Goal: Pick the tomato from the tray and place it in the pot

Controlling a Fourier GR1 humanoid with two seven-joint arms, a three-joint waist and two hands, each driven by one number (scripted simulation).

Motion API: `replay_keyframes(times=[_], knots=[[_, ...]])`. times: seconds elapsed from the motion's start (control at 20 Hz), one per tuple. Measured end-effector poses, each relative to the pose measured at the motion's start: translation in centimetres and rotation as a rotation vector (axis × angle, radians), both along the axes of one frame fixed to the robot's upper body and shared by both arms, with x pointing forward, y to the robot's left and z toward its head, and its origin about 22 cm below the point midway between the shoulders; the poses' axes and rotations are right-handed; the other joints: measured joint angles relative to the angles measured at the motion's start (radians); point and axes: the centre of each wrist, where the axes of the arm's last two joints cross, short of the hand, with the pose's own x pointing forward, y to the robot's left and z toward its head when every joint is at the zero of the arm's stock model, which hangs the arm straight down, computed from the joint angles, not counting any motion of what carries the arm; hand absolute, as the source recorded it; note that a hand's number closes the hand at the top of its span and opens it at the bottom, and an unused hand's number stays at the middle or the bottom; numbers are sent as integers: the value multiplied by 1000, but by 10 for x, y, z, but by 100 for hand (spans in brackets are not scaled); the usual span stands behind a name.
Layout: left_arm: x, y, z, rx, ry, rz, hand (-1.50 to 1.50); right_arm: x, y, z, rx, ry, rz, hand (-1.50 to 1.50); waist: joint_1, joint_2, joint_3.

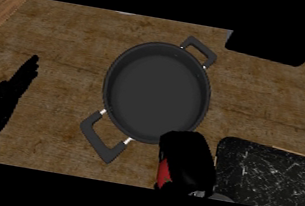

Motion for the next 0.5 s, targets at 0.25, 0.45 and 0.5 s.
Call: replay_keyframes(times=[0.25,0.45,0.5], knots=[[1,-2,-4,-1,12,4,0,-13,46,27,-32,-276,-32,150,-9,-8,1],[3,-3,-4,-1,16,14,0,-17,67,47,-25,-496,-63,150,-17,-11,2],[2,-3,-4,-1,19,12,0,-18,70,53,-11,-538,-68,150,-17,-12,2]])
